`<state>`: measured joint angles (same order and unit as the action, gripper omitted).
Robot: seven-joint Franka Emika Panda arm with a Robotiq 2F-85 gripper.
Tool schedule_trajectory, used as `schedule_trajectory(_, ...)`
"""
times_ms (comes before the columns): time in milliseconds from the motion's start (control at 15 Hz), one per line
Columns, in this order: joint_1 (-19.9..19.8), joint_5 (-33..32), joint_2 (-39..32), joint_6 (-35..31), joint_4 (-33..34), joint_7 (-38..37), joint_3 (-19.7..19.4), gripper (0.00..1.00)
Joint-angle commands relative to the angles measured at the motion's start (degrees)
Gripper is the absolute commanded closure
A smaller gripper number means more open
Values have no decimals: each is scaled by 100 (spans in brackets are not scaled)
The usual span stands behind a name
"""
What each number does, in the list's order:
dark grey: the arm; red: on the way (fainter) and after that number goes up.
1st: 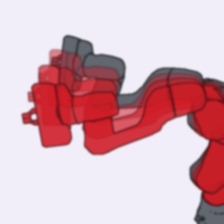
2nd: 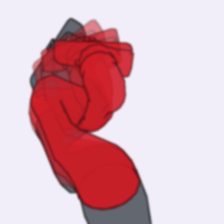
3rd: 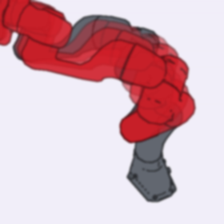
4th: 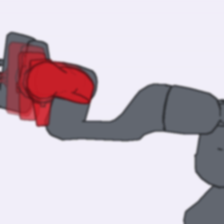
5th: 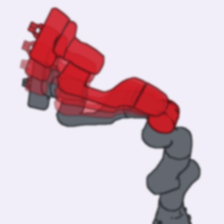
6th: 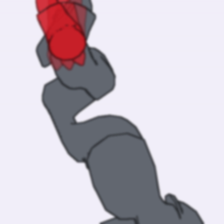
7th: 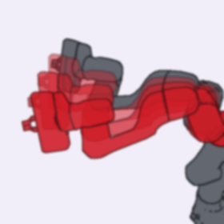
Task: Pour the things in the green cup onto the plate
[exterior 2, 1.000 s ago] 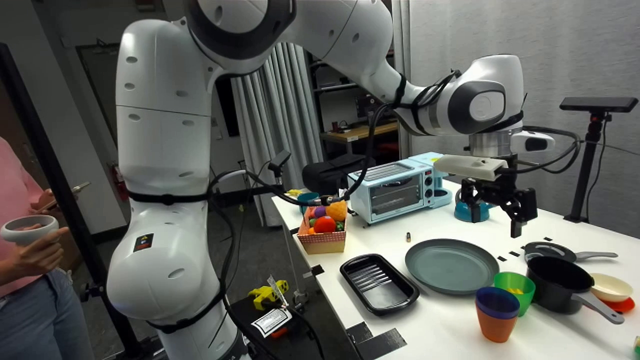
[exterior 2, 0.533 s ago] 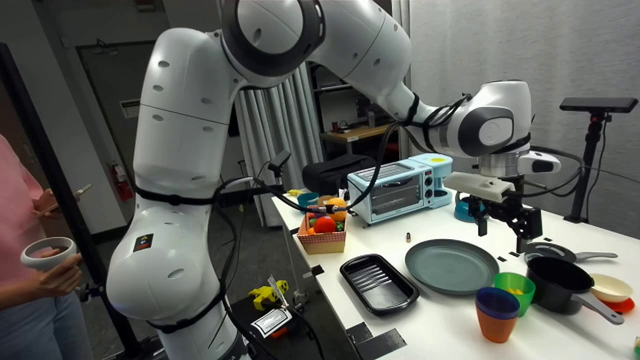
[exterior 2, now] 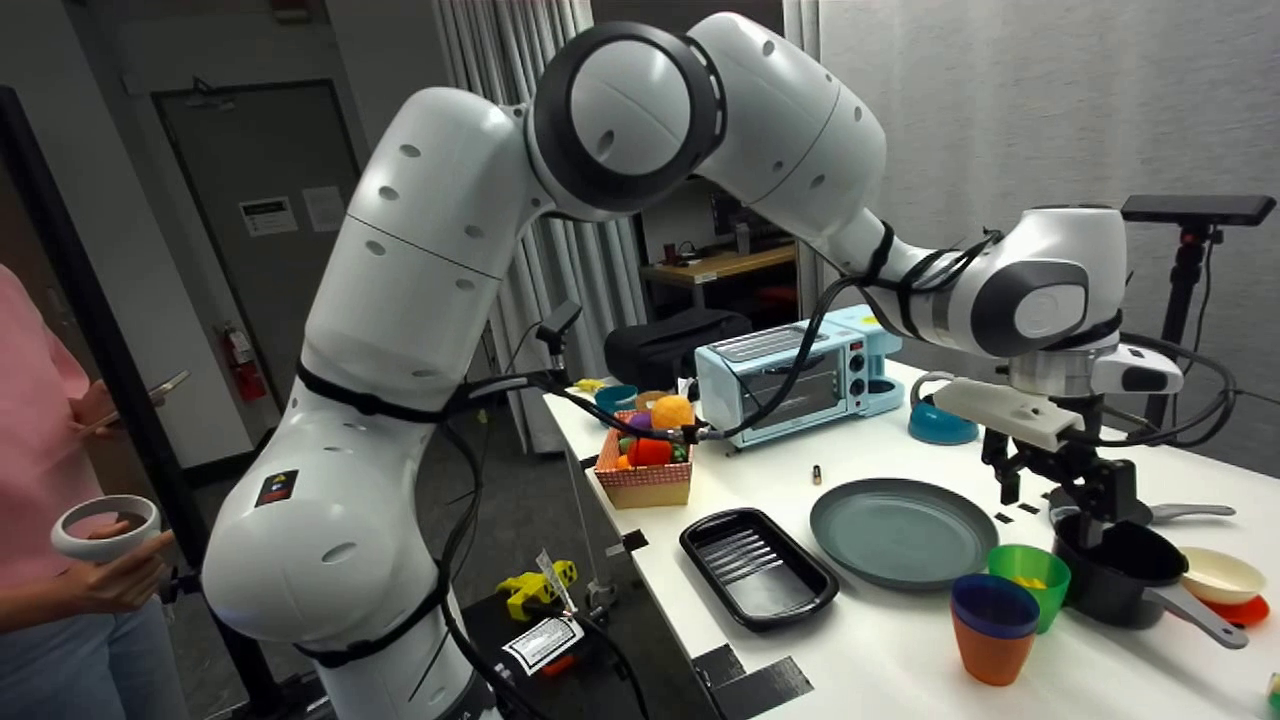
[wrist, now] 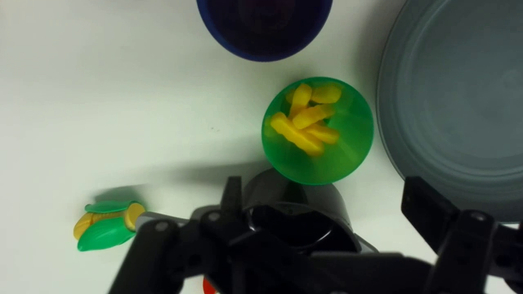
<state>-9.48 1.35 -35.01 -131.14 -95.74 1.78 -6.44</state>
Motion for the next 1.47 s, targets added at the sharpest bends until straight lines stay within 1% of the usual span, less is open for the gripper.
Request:
schedule_trajectory(0, -154, 121, -456, 259, 577, 151, 125, 0)
schedule_trajectory(533, -134, 86, -830, 388, 813, 124, 180, 0)
schedule_trajectory(1400, -117, 68, -1002, 732, 845, 105, 176, 0)
